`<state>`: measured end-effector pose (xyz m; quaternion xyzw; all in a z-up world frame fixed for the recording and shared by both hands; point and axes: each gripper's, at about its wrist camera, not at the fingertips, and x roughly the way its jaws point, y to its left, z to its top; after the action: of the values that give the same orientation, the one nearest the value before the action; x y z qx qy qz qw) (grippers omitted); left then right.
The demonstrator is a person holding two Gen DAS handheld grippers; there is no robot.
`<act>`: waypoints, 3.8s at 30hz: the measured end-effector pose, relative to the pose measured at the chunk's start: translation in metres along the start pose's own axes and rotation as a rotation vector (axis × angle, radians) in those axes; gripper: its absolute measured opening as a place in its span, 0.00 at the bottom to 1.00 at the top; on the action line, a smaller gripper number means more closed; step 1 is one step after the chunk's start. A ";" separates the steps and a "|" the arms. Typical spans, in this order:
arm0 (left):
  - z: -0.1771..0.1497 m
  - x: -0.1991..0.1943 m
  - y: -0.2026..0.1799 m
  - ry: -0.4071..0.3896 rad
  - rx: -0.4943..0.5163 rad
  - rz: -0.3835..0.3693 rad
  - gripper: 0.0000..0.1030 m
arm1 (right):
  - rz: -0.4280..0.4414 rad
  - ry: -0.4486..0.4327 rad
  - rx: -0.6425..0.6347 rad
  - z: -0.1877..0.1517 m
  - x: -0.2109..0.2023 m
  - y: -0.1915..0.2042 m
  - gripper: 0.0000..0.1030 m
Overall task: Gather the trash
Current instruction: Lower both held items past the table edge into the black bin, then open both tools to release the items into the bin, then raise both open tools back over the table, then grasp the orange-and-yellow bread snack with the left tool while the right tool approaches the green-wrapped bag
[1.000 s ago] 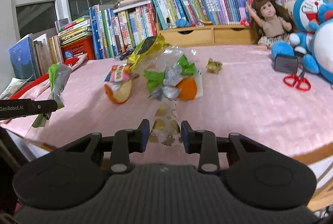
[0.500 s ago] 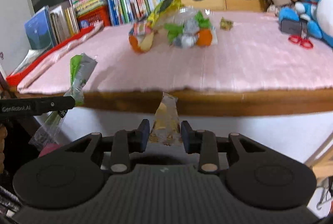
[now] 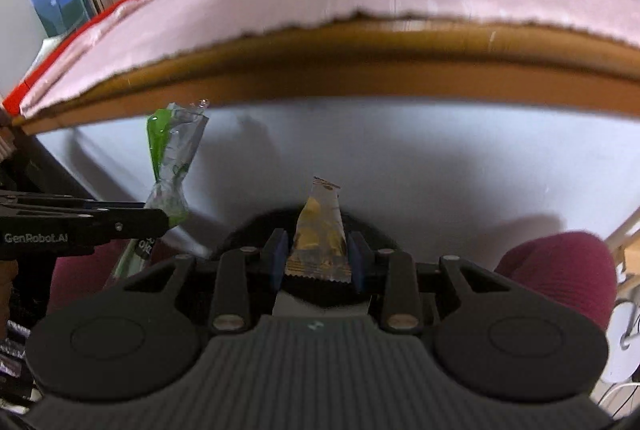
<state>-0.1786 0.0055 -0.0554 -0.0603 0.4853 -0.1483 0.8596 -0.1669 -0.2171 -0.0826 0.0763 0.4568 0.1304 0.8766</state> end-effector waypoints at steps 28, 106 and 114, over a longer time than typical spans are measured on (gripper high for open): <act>-0.012 0.138 0.015 0.298 -0.019 0.108 0.22 | 0.021 0.223 0.090 -0.028 0.101 -0.022 0.37; 0.210 0.068 -0.029 -0.390 0.115 0.218 0.63 | -0.070 -0.451 -0.158 0.204 0.011 -0.031 0.77; 0.218 0.082 -0.026 -0.388 0.111 0.199 0.54 | -0.058 -0.425 -0.172 0.220 0.028 -0.030 0.77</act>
<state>0.0421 -0.0533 -0.0018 0.0080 0.3056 -0.0748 0.9492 0.0341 -0.2409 0.0138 0.0137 0.2511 0.1244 0.9598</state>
